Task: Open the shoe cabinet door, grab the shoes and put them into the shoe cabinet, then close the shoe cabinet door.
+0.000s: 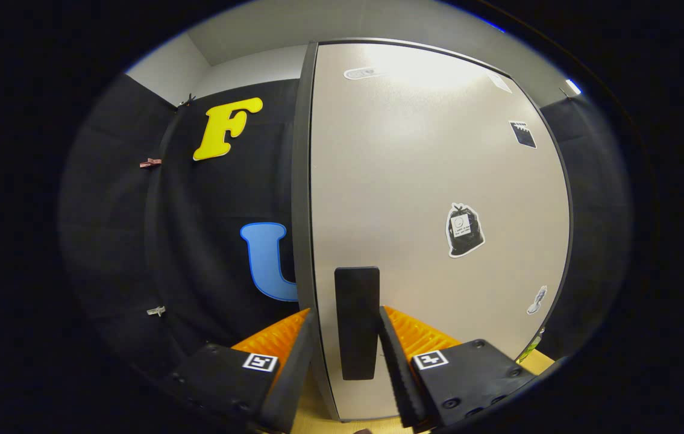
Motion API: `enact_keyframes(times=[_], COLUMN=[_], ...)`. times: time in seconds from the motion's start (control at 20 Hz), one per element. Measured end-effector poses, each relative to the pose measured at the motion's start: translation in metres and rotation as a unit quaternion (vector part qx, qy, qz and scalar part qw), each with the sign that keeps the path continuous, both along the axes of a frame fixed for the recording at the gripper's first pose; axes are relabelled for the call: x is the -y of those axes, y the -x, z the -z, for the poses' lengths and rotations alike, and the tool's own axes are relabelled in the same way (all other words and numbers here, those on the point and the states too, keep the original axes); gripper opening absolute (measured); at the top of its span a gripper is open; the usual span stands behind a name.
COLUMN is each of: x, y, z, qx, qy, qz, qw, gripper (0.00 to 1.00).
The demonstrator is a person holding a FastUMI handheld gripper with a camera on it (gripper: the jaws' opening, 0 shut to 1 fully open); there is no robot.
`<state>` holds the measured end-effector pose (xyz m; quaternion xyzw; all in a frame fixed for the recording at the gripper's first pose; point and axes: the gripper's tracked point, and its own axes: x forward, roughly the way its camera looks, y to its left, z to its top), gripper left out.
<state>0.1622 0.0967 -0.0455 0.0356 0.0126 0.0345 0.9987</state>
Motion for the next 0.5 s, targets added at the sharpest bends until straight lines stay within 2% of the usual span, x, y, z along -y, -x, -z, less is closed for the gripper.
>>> enact_keyframes(times=[0.05,0.15,0.2,0.25,0.35,0.4,0.5], x=[0.007,0.007,0.007,0.007,0.006,0.007,0.007], y=[-0.003,-0.006,-0.009,-0.006,-0.005,-0.003,0.003], z=[0.004,0.002,0.003,0.002,0.002,0.001,-0.001], qx=[-0.004,0.002,0.006,0.007,0.007,0.008,0.017], qy=[0.002,0.001,0.006,0.009,0.002,0.001,0.001], qz=[0.016,0.015,0.014,0.014,0.012,0.008,-0.005], qw=[1.000,1.000,1.000,1.000,1.000,1.000,1.000], gripper=[0.60,0.38,0.38,0.32,0.31,0.24,0.24])
